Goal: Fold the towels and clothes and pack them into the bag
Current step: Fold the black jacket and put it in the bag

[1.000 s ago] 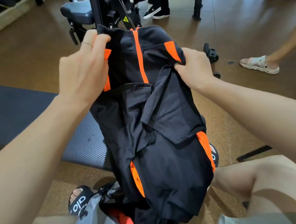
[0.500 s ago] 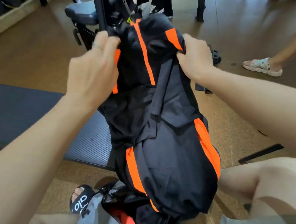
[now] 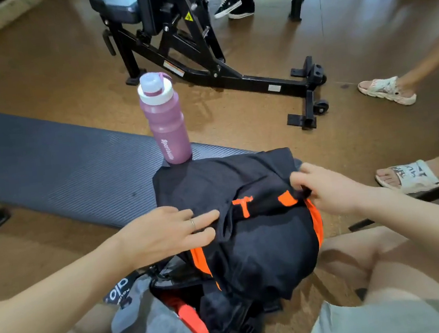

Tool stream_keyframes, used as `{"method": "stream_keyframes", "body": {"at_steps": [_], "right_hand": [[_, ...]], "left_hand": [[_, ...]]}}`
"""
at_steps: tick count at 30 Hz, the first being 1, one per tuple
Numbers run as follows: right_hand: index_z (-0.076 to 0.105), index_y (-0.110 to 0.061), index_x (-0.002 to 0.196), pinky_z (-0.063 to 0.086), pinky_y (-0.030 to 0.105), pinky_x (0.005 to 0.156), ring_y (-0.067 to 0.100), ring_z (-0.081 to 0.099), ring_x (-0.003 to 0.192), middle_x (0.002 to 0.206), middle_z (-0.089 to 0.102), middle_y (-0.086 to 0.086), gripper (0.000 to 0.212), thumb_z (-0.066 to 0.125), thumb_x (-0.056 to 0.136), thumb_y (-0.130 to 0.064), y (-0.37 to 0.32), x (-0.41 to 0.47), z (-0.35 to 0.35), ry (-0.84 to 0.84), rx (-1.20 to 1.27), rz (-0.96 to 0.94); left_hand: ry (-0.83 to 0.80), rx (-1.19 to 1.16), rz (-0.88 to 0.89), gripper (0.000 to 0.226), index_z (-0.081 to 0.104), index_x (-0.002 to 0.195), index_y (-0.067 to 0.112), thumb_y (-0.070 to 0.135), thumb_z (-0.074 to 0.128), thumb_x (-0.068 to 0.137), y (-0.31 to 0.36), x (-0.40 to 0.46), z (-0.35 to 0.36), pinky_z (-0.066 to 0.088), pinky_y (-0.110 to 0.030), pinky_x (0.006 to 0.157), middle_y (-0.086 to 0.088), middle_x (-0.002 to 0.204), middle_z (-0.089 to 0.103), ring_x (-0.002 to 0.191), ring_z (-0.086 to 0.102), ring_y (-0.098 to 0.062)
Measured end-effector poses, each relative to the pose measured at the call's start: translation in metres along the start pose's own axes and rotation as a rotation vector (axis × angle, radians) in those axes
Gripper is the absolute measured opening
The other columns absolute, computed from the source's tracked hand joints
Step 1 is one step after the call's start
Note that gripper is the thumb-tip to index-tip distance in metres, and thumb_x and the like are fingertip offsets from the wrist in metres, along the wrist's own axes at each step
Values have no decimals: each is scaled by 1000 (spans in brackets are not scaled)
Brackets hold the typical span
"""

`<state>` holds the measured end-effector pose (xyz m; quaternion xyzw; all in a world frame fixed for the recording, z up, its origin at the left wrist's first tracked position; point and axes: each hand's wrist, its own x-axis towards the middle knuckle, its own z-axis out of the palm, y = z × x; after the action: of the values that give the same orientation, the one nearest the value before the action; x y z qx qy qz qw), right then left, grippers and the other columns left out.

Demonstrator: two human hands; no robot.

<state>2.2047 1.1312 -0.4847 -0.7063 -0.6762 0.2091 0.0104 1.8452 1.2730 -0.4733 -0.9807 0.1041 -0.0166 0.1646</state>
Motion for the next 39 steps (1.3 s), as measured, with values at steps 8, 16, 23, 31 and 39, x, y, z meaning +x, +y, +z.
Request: {"method": "stream_keyframes", "body": {"at_steps": [8,16,23,31,39], "right_hand": [[60,-20,117,50,41,83,26,53,108,115,52,2,44,60,73,-19,-24,-4,-1,213,-173,-148],[64,-21,109,47,40,93,21,50,110,109,55,-1,26,62,92,-42,-30,16,17,287,143,155],[48,-12,140,51,41,97,28,60,117,128,60,3,73,79,82,-44,-12,54,0,256,783,676],[63,-18,91,50,45,96,33,66,112,114,72,12,17,79,84,-17,7,61,-12,125,1100,567],[64,-8,117,49,44,93,30,68,113,118,74,9,32,76,88,-14,9,53,-35,77,1177,356]], "left_hand": [[-182,-433,-692,56,42,129,28,69,44,91,1,3,11,50,-40,75,7,122,46,90,63,-22],[34,-946,-1691,88,32,146,13,54,75,82,-11,7,43,40,-46,107,-14,142,36,129,47,-36],[389,-1567,-1970,86,66,105,-3,58,87,49,-45,20,54,58,-36,79,-8,100,72,86,70,-25],[469,-1837,-1760,28,70,118,18,26,73,91,-50,35,48,56,-39,90,-5,108,78,101,73,-25],[762,-1640,-1725,25,69,120,23,22,68,95,-52,23,45,54,-40,97,1,114,75,112,69,-20]]}}
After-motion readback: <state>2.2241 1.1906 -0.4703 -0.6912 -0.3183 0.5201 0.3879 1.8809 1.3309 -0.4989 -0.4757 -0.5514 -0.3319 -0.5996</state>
